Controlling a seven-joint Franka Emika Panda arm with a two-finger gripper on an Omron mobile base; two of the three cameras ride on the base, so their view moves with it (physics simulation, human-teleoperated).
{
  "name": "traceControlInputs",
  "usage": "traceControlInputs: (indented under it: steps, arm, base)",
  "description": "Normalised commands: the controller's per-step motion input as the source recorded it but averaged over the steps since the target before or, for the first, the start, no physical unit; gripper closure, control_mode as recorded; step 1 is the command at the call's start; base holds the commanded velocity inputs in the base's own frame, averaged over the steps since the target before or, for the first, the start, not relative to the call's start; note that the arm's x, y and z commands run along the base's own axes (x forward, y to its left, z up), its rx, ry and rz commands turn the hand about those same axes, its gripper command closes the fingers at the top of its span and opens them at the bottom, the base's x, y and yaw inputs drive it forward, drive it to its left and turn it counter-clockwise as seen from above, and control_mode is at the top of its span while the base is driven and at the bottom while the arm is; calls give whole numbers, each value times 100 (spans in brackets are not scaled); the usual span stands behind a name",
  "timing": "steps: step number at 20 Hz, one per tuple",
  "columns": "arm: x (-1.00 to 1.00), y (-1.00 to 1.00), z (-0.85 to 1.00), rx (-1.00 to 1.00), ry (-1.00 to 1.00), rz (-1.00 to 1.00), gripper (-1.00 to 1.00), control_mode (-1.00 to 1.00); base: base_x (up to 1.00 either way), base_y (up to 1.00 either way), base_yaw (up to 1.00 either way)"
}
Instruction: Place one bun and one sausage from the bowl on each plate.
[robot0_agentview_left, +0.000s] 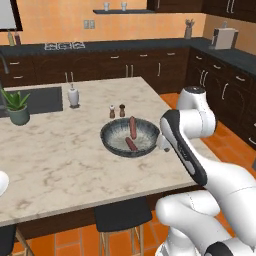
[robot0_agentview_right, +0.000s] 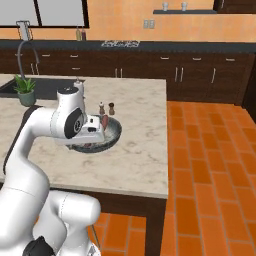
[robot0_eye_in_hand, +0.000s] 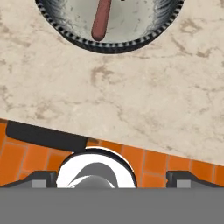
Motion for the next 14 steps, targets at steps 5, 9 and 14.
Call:
traceControlInputs:
  steps: [5, 9, 14]
  arm:
    - [0, 0, 0, 0, 0, 0, -100, 100]
    - [69, 8, 10, -4, 0, 9, -100, -100]
    - [100, 25, 0, 0, 8, 7, -100, -100]
  base:
    - [3, 0, 0]
    - [0, 0, 0]
    - [0, 0, 0]
